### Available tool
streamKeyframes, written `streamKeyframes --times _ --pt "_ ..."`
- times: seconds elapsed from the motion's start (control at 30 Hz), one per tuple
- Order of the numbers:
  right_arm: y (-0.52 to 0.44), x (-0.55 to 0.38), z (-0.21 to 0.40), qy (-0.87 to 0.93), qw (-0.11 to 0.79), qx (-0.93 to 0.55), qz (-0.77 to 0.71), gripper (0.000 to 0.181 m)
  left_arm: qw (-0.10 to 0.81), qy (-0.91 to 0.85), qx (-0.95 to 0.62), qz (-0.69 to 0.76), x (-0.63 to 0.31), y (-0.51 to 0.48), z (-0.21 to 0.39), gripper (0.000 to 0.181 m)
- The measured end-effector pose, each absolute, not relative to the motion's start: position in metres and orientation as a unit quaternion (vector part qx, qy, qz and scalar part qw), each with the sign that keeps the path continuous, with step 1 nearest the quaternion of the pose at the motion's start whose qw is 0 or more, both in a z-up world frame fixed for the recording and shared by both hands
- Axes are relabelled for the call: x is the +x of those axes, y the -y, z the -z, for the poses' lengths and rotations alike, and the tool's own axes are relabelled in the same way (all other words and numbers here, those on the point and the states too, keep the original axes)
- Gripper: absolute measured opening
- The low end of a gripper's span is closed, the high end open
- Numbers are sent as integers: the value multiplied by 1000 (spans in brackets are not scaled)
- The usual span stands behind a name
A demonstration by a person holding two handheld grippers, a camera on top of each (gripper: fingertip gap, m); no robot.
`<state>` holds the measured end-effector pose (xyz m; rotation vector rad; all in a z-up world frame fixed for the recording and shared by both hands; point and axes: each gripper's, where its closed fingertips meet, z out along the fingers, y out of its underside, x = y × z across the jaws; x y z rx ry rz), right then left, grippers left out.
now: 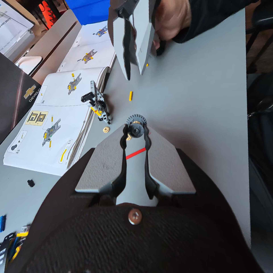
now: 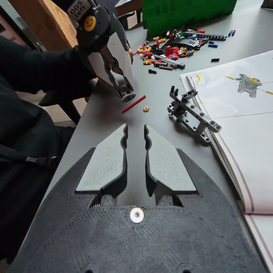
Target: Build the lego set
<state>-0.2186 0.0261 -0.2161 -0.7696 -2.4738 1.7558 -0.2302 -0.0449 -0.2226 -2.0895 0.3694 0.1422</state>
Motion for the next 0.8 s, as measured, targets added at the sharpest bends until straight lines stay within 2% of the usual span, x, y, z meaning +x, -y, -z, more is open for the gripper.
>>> streamKeyframes --times 0.43,0.8 --pt "18 -245 247 856 100 -227 -453 19 475 -111 -869 -82 -253 59 230 19" --pt "32 -249 257 880 121 -188 -419 26 476 -105 -869 -83 -255 61 234 19"
